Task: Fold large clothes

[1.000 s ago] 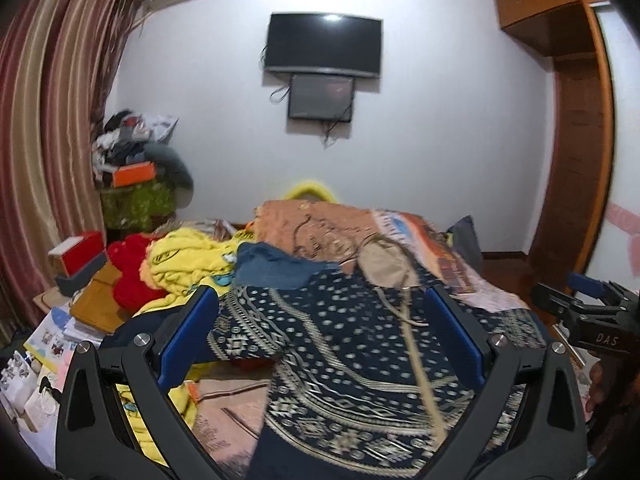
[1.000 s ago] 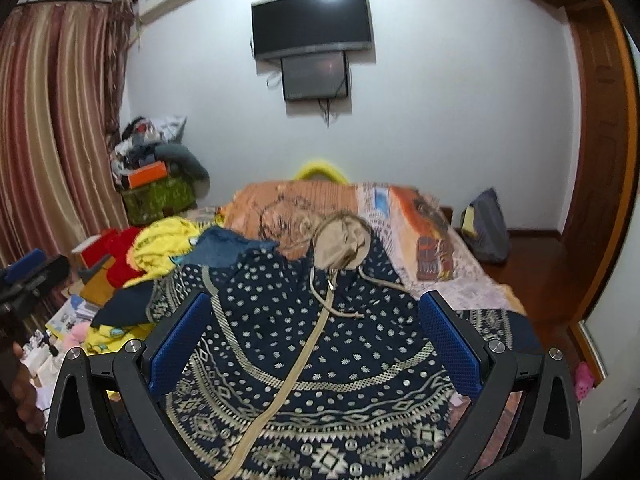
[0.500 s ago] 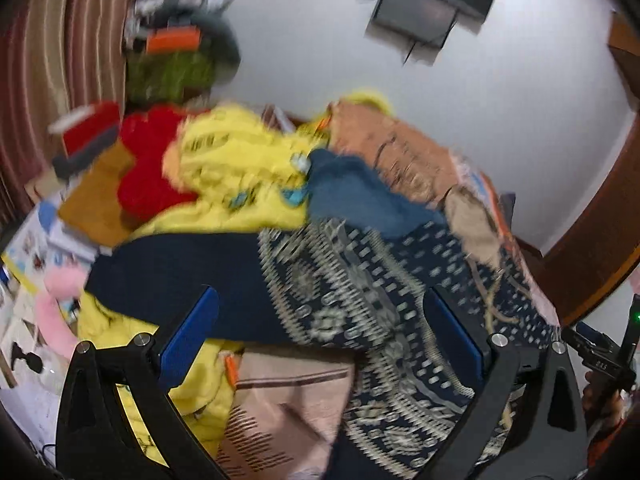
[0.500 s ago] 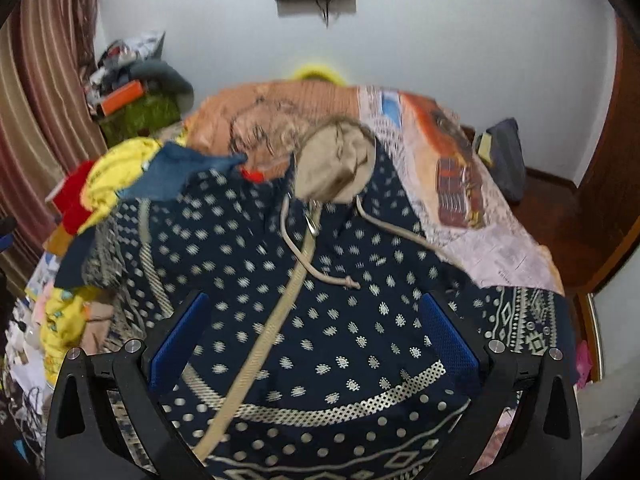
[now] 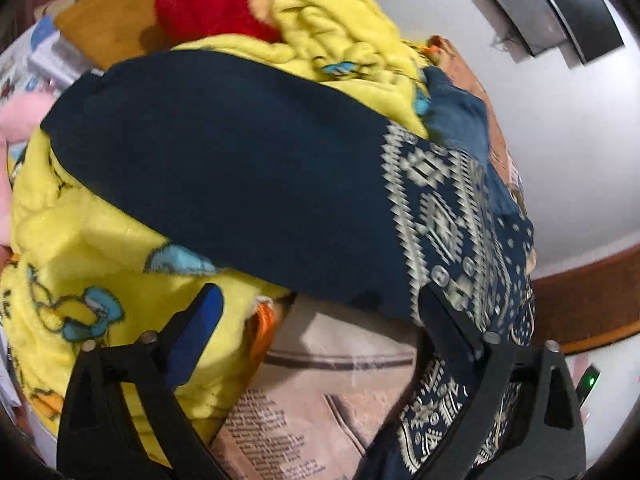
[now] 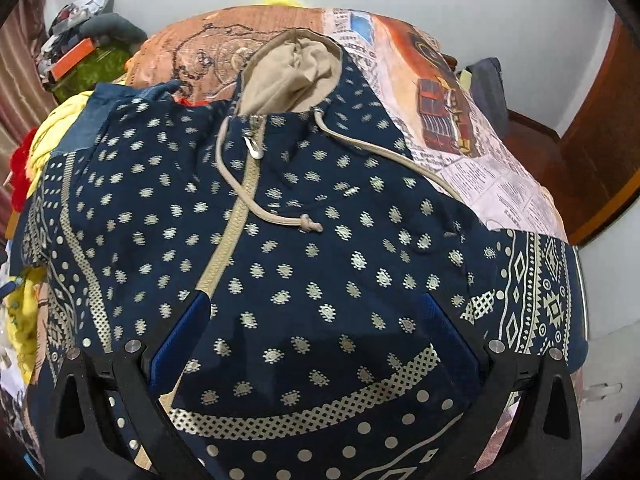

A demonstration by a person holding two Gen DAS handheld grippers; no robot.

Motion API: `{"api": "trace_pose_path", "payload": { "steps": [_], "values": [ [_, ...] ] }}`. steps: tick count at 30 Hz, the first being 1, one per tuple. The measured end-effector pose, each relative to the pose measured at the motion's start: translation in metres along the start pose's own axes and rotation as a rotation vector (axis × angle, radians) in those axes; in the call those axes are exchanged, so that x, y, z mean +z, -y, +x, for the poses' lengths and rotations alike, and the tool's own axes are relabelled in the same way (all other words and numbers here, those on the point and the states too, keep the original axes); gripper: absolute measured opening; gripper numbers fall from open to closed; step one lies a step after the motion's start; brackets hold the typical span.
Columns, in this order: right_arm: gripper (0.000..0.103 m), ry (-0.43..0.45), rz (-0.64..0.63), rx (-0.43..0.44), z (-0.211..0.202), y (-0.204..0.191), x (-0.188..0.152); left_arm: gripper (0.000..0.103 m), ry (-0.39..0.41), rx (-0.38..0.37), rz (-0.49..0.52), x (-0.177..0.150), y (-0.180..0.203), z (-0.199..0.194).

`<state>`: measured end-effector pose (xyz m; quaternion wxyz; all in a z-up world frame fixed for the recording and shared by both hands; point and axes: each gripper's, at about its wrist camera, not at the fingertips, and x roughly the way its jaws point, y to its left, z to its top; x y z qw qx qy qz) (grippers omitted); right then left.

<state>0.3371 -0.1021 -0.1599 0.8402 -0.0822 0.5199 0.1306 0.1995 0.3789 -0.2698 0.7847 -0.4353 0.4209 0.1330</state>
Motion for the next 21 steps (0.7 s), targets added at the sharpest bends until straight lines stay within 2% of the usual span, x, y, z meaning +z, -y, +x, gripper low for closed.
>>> {"api": "trace_pose_path", "payload": {
  "steps": [2, 4, 5, 8, 10, 11, 13, 16, 21],
  "values": [
    [0.103, -0.014, 0.004, 0.016, 0.001, 0.002, -0.001, 0.091, -0.001, -0.012, -0.023, 0.004, -0.005, 0.006],
    [0.103, -0.028, 0.017, 0.026, 0.004, 0.004, -0.001, 0.08, 0.005, -0.014, -0.031, 0.009, -0.007, 0.011],
    [0.103, -0.032, 0.022, 0.026, 0.006, 0.004, -0.001, 0.078, 0.011, -0.007, -0.028, 0.011, -0.008, 0.012],
    [0.103, -0.044, 0.028, 0.036, 0.011, 0.003, -0.002, 0.069, 0.047, 0.06, -0.01, 0.021, -0.008, 0.016],
    [0.103, -0.047, 0.034, 0.04, 0.011, 0.004, -0.002, 0.052, 0.064, 0.103, -0.001, 0.026, -0.009, 0.017],
    [0.103, -0.048, 0.035, 0.043, 0.01, 0.004, -0.002, 0.048, 0.074, 0.126, 0.007, 0.027, -0.007, 0.017],
    [0.103, -0.043, 0.036, 0.044, 0.009, 0.004, -0.001, 0.03, 0.103, 0.164, 0.025, 0.029, -0.005, 0.013],
    [0.103, -0.03, 0.035, 0.046, 0.003, 0.005, -0.002, 0.014, 0.171, 0.253, 0.1, 0.028, 0.012, -0.002],
    [0.103, -0.02, 0.04, 0.049, -0.005, 0.01, -0.006, 0.007, 0.318, 0.32, 0.241, 0.027, 0.06, -0.042]
  ]
}}
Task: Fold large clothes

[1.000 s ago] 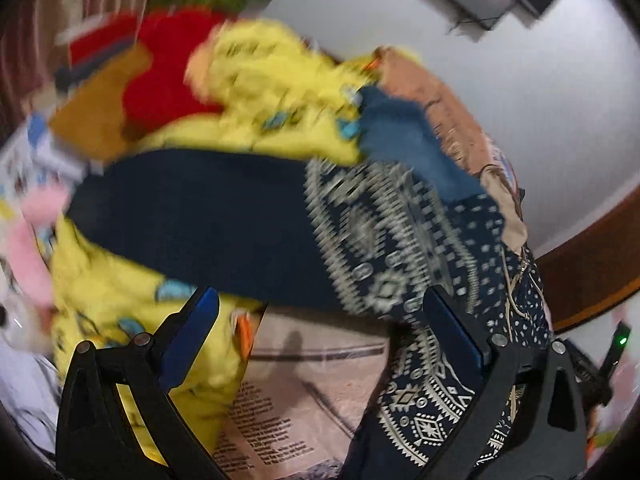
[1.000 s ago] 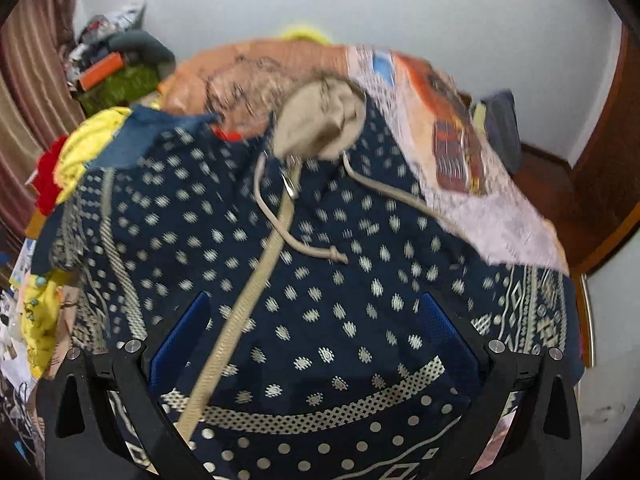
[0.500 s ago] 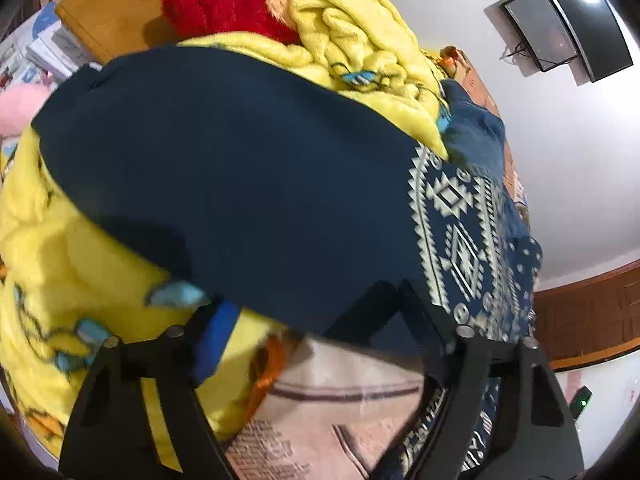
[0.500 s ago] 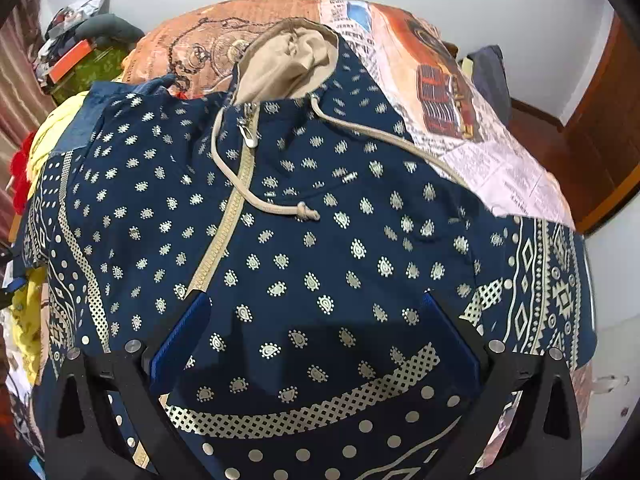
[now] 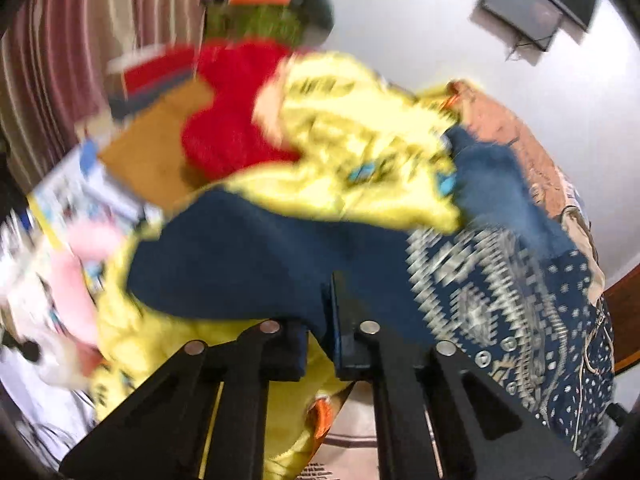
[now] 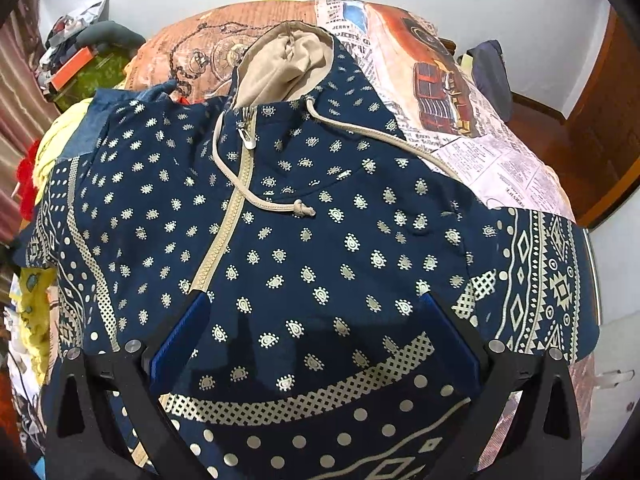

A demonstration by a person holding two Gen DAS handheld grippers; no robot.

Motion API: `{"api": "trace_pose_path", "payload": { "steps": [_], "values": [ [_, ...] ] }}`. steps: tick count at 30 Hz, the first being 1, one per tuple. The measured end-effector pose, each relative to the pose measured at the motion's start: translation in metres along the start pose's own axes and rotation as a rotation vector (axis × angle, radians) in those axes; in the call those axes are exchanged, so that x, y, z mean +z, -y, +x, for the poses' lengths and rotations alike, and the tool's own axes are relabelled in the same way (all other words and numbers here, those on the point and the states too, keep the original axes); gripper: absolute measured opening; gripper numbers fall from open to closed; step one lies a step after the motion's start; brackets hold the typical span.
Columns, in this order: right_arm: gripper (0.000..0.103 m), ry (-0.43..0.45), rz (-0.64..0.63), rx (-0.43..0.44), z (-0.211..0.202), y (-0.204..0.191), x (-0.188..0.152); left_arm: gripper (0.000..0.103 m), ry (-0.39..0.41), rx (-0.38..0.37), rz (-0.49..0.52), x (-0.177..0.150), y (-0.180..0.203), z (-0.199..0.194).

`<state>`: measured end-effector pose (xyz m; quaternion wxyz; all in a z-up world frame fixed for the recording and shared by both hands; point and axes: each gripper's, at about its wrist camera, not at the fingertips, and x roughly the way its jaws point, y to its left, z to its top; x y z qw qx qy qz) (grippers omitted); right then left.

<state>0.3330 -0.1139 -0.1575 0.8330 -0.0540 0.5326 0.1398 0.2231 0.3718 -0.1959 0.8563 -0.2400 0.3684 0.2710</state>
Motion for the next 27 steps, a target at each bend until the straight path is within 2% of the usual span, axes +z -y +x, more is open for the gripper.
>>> {"api": "trace_pose_path", "payload": {
  "steps": [4, 8, 12, 14, 18, 23, 27],
  "values": [
    [0.103, 0.021, 0.017, 0.022, -0.01, 0.007, -0.002, 0.003, 0.13, -0.034, 0.091, 0.026, 0.036, -0.045],
    [0.103, 0.052, 0.038, 0.043, -0.024, 0.015, -0.002, 0.003, 0.248, -0.112, 0.18, 0.051, 0.09, -0.086],
    [0.103, 0.088, 0.046, 0.043, -0.037, 0.024, -0.001, 0.003, 0.295, -0.219, 0.259, 0.058, 0.145, -0.117],
    [0.103, 0.108, 0.044, 0.043, -0.045, 0.03, -0.001, 0.003, 0.3, -0.276, 0.309, 0.056, 0.178, -0.126],
    [0.103, 0.136, 0.051, 0.042, -0.056, 0.042, -0.003, 0.003, 0.284, -0.332, 0.437, 0.034, 0.242, -0.128],
    [0.103, 0.158, 0.073, 0.041, -0.065, 0.059, -0.008, 0.003, 0.197, -0.4, 0.631, -0.024, 0.317, -0.118],
    [0.103, 0.159, 0.105, 0.049, -0.067, 0.075, -0.015, 0.003, 0.08, -0.389, 0.805, -0.086, 0.361, -0.089]
  ]
}}
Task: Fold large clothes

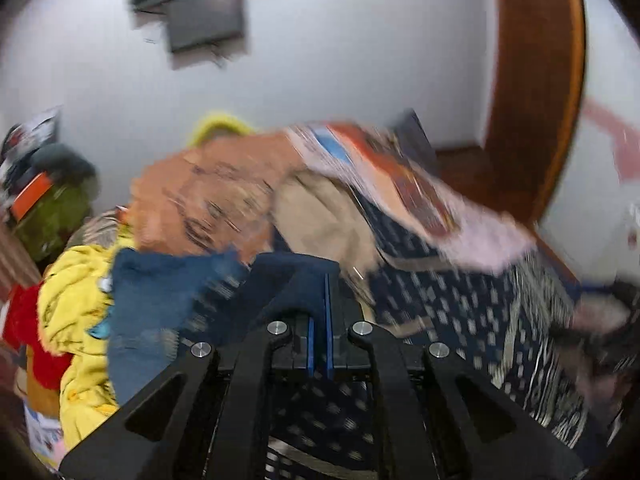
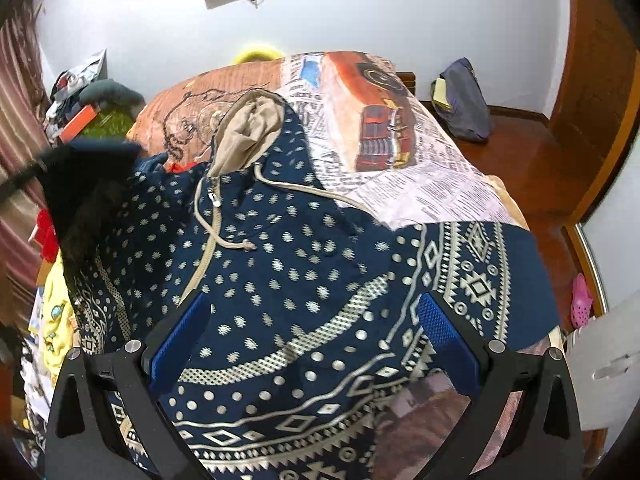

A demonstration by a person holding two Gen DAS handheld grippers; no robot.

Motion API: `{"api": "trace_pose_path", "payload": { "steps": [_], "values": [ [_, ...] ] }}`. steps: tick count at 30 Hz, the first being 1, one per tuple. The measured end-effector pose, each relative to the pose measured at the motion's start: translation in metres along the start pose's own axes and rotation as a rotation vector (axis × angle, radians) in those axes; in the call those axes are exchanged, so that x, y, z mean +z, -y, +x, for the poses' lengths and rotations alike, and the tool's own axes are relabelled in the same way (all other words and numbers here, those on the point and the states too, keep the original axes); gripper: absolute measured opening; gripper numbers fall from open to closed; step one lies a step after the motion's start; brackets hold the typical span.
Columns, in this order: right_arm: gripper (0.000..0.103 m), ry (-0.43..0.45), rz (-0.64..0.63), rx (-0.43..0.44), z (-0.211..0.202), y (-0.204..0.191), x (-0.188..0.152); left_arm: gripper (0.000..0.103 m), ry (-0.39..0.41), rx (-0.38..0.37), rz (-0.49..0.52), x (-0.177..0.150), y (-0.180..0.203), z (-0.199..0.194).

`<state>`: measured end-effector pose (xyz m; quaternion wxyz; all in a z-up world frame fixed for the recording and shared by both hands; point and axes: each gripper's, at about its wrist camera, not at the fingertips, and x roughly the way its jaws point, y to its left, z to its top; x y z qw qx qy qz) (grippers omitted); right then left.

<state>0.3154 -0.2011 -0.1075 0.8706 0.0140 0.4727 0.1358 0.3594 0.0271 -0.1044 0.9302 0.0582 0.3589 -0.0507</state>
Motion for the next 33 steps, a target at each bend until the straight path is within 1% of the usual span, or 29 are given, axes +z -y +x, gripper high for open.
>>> {"api": "trace_pose_path", "payload": {
  "steps": [3, 5, 8, 10, 11, 13, 14, 15, 16, 17, 19, 22, 23, 26, 28, 33],
  "values": [
    [0.103, -0.005, 0.019, 0.002, 0.0, 0.011, -0.005, 0.003, -0.113, -0.045, 0.05, -0.021, 0.028, 0.033],
    [0.103, -0.016, 0.023, -0.004, 0.001, 0.016, -0.008, 0.003, -0.192, -0.062, 0.067, -0.04, 0.042, 0.054],
    [0.103, -0.029, 0.018, -0.015, 0.002, 0.021, -0.012, 0.003, -0.274, -0.098, 0.069, -0.063, 0.055, 0.071],
    [0.103, -0.033, 0.009, -0.028, 0.003, 0.021, -0.015, 0.004, -0.316, -0.105, 0.081, -0.073, 0.062, 0.079],
    [0.103, -0.035, 0.0, -0.036, 0.004, 0.02, -0.015, 0.006, -0.343, -0.113, 0.086, -0.08, 0.063, 0.082],
    [0.103, -0.037, -0.022, -0.048, 0.004, 0.016, -0.016, 0.021, -0.373, -0.135, 0.086, -0.087, 0.065, 0.078],
    [0.103, -0.038, -0.035, -0.052, 0.005, 0.013, -0.015, 0.027, -0.369, -0.148, 0.086, -0.09, 0.064, 0.071],
    [0.103, -0.038, -0.049, -0.054, 0.005, 0.009, -0.014, 0.044, -0.368, -0.158, 0.086, -0.091, 0.063, 0.066],
    [0.103, -0.037, -0.063, -0.054, 0.005, 0.006, -0.013, 0.058, -0.364, -0.168, 0.084, -0.092, 0.061, 0.059],
    [0.103, -0.033, -0.08, -0.055, 0.005, 0.0, -0.011, 0.061, -0.351, -0.177, 0.079, -0.093, 0.059, 0.053],
    [0.103, -0.024, -0.112, -0.057, 0.005, -0.012, -0.008, 0.062, -0.316, -0.193, 0.071, -0.094, 0.051, 0.035],
    [0.103, -0.01, -0.174, -0.049, 0.005, -0.036, -0.002, 0.067, -0.267, -0.171, 0.037, -0.093, 0.028, 0.009],
    [0.103, -0.005, -0.2, -0.043, 0.006, -0.047, -0.001, 0.067, -0.245, -0.154, 0.015, -0.094, 0.015, -0.001],
    [0.103, 0.006, -0.278, -0.017, 0.009, -0.08, 0.003, 0.068, -0.213, -0.1, -0.04, -0.093, -0.021, -0.018],
    [0.103, 0.011, -0.331, -0.003, 0.013, -0.104, 0.004, 0.069, -0.191, -0.055, -0.089, -0.096, -0.053, -0.03],
    [0.103, 0.01, -0.465, 0.051, 0.034, -0.167, 0.004, 0.069, -0.173, 0.042, -0.182, -0.115, -0.116, -0.051]
  ]
}}
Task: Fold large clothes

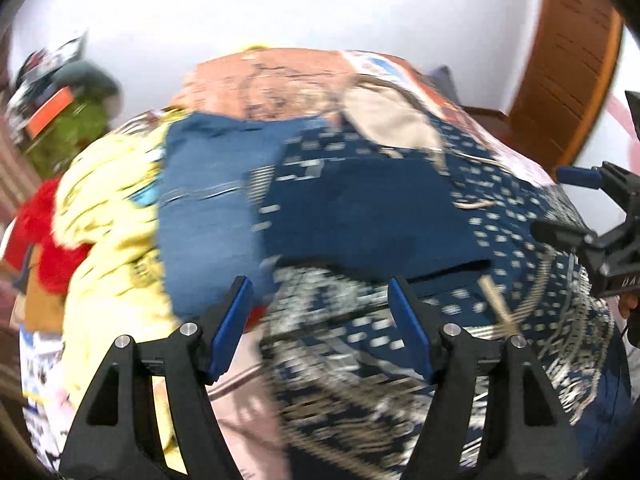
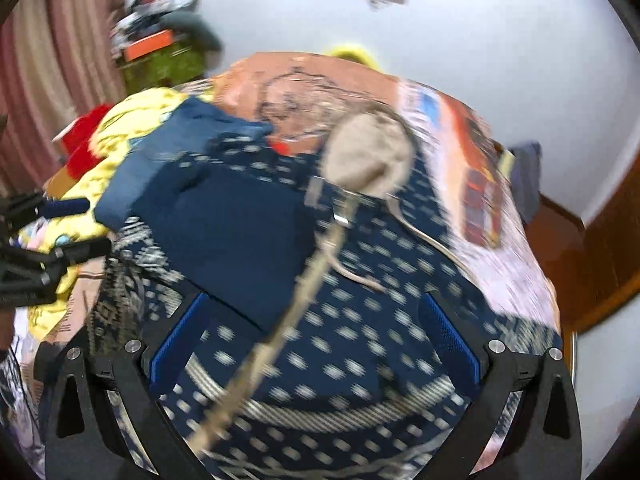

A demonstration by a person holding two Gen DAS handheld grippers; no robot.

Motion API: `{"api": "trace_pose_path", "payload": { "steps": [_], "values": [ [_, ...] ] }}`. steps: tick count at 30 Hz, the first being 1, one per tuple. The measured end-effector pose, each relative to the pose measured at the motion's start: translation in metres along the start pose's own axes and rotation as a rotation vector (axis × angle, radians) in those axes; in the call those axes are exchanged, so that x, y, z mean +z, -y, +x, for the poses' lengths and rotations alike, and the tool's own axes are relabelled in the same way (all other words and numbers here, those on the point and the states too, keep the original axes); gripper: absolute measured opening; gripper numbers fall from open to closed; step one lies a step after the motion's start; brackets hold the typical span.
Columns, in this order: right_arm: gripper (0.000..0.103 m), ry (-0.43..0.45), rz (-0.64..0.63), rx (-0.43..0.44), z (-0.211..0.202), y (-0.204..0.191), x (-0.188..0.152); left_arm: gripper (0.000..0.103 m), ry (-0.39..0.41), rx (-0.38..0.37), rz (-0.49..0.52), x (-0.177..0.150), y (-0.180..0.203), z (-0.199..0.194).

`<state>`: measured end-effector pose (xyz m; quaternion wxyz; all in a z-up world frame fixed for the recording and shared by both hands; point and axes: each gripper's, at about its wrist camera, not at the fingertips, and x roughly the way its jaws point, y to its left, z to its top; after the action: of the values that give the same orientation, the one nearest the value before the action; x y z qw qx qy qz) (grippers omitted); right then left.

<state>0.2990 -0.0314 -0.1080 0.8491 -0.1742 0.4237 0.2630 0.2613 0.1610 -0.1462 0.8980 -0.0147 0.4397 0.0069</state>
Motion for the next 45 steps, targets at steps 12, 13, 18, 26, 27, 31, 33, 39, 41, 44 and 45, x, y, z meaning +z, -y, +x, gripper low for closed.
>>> {"api": "trace_pose_path", "payload": {
  "steps": [12, 13, 18, 26, 27, 31, 33, 39, 41, 44, 45],
  "values": [
    [0.096, -0.062, -0.198, 0.072, 0.079, -0.103, 0.041, 0.069, -0.032, 0.075, -0.103, -0.041, -0.077, -0.004],
    [0.094, -0.064, -0.207, 0.073, 0.082, -0.106, 0.042, 0.069, -0.033, 0.076, -0.108, -0.043, -0.079, -0.003],
    [0.067, -0.102, -0.233, 0.076, 0.108, -0.118, 0.049, 0.069, -0.043, 0.064, -0.142, -0.049, -0.09, 0.003],
    [0.018, -0.044, -0.228, 0.041, 0.103, -0.112, 0.052, 0.069, -0.048, 0.035, -0.146, -0.042, -0.087, 0.016],
    [0.017, -0.046, -0.201, 0.066, 0.1, -0.105, 0.054, 0.069, -0.047, 0.029, -0.147, -0.039, -0.085, 0.018],
    [0.016, 0.004, -0.133, 0.08, 0.077, -0.082, 0.059, 0.069, -0.037, -0.015, -0.15, -0.023, -0.077, 0.026],
    [0.016, 0.041, -0.104, 0.07, 0.06, -0.068, 0.059, 0.069, -0.036, -0.023, -0.137, -0.013, -0.07, 0.032],
    [0.016, 0.149, 0.04, 0.035, 0.003, -0.003, 0.057, 0.069, -0.038, 0.063, -0.058, 0.018, -0.042, 0.059],
    [0.016, 0.17, 0.09, 0.016, -0.011, 0.019, 0.051, 0.069, -0.054, 0.107, -0.055, 0.022, -0.04, 0.071],
    [0.016, 0.183, 0.161, -0.005, -0.025, 0.051, 0.038, 0.069, -0.088, 0.126, -0.078, 0.022, -0.042, 0.086],
    [0.016, 0.184, 0.182, -0.012, -0.029, 0.061, 0.033, 0.069, -0.093, 0.126, -0.088, 0.022, -0.043, 0.089]
  ]
}}
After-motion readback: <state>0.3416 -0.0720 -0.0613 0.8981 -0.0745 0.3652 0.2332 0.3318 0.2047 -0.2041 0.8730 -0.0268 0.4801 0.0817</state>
